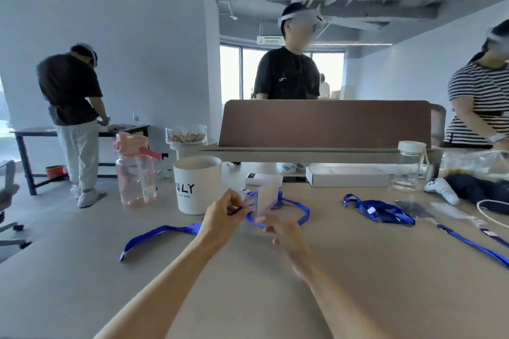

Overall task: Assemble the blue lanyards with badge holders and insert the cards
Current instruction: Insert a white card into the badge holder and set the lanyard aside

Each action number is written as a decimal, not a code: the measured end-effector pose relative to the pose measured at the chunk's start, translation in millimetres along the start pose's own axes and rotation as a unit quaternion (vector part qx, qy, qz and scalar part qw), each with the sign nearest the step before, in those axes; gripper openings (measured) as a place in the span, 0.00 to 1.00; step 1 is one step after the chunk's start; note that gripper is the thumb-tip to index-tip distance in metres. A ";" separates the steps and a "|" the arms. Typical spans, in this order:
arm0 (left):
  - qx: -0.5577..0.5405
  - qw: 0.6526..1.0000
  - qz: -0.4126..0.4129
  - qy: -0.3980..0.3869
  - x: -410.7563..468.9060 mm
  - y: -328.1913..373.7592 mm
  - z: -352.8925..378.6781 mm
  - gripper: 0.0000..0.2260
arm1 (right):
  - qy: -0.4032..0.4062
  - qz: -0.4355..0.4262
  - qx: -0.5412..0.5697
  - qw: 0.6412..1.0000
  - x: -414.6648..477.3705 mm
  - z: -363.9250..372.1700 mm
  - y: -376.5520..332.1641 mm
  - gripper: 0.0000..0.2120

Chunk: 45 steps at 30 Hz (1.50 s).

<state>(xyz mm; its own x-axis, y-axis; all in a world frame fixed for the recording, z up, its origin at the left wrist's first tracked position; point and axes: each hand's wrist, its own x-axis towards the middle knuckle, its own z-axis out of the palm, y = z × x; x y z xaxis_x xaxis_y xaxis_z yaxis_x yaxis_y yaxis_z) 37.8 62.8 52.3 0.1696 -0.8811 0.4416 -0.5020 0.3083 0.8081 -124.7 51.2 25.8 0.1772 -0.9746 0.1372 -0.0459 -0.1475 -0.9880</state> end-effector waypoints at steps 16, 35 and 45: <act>0.018 0.986 0.076 -0.147 -0.5 105.7 94.8 0.07 | 0.186 0.003 0.335 0.924 -34.1 -119.8 -24.3 0.06; 0.189 0.889 0.120 -0.399 -16.0 118.1 366.4 0.16 | 0.351 0.124 -0.165 0.913 -117.0 -320.8 20.9 0.13; 0.303 0.862 0.330 -0.235 57.4 83.8 379.6 0.21 | 0.294 0.074 -0.374 0.877 -73.9 -324.3 36.5 0.07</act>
<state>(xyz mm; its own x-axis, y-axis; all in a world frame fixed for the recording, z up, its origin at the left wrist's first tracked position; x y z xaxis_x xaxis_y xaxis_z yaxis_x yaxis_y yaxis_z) -316.4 -98.1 -2.7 -0.6147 -0.6768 0.4051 -0.7323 0.6805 0.0258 -458.3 63.1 2.5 -0.4117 -0.8786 0.2419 -0.6964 0.1322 -0.7053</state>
